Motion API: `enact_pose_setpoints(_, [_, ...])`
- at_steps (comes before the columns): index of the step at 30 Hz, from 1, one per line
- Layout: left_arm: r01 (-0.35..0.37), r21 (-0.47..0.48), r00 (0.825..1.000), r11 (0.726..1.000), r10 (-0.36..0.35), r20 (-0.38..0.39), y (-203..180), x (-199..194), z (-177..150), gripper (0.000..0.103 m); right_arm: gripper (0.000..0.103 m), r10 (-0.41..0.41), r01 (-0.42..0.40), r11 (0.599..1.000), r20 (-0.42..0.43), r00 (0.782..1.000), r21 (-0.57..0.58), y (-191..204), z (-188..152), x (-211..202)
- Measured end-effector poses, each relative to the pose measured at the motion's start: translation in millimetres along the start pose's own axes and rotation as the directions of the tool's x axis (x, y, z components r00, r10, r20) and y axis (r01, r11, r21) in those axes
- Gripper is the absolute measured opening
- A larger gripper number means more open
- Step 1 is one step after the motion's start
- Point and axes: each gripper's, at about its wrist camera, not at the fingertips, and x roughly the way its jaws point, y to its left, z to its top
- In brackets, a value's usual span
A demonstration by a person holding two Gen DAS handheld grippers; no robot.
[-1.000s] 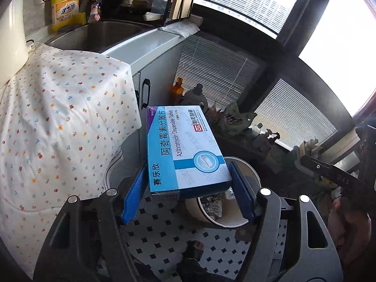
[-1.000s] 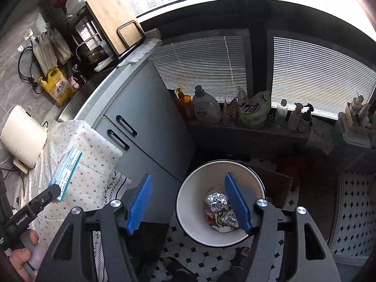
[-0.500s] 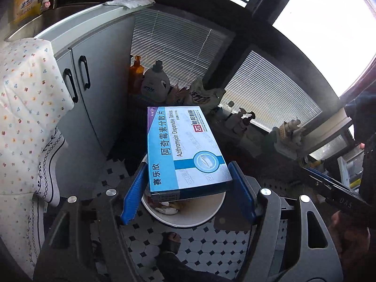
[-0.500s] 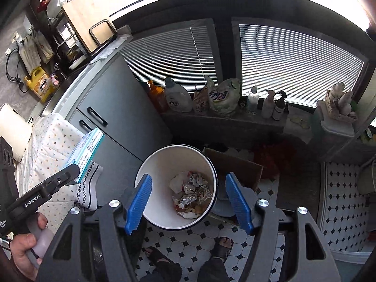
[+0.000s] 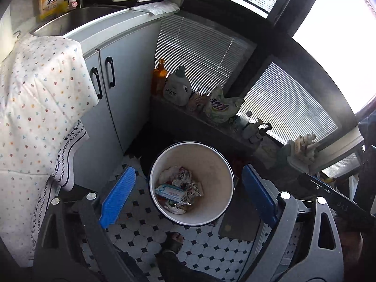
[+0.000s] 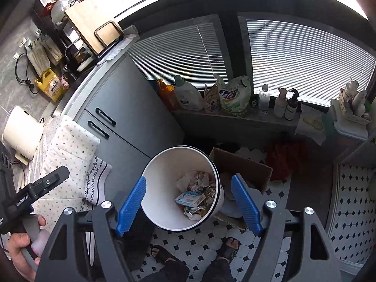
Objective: Collect trash
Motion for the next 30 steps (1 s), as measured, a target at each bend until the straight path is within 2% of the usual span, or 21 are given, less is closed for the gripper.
enact_pose_setpoints(3, [-0.032,-0.019,0.999,0.999,0.032,0.042,8.8,-25.7,0.6,0.096,0.089,0.012,-0.011,1.0,0.014,1.0,-0.025,13.1,4.7,-3.2])
enact_pose_setpoints(8, [-0.062,-0.031,0.994,0.998,0.065,0.089,26.7,-62.0,1.2,0.097,0.095,0.006,-0.005,0.999,0.033,0.999,-0.054,42.1,9.4,-14.0])
enact_pose_setpoints(19, [-0.101,-0.022,0.973,0.995,0.104,0.205,77.3,-153.6,6.1,0.097,0.095,0.015,-0.005,0.996,0.1,0.995,-0.092,115.8,9.5,-54.2])
enact_pose_setpoints(21, [-0.104,-0.017,0.972,0.994,0.105,0.212,85.9,-171.1,6.0,0.097,0.095,0.0,0.014,0.992,0.112,0.994,-0.124,134.1,4.9,-61.3])
enact_pose_setpoints(23, [-0.133,-0.002,0.963,0.991,0.13,0.237,92.8,-191.3,4.3,0.097,0.095,-0.005,0.017,0.992,0.099,0.995,-0.125,150.5,1.1,-68.1])
enact_pose_setpoints(25, [-0.134,-0.01,0.957,0.991,0.132,0.257,102.4,-210.0,2.8,0.097,0.095,-0.004,0.019,0.989,0.104,0.995,-0.145,172.1,-4.8,-79.5])
enact_pose_setpoints(30, [-0.148,-0.034,0.945,0.988,0.151,0.291,126.5,-248.8,-11.7,0.097,0.095,0.04,-0.009,0.978,0.142,0.989,-0.21,222.2,-25.1,-108.6])
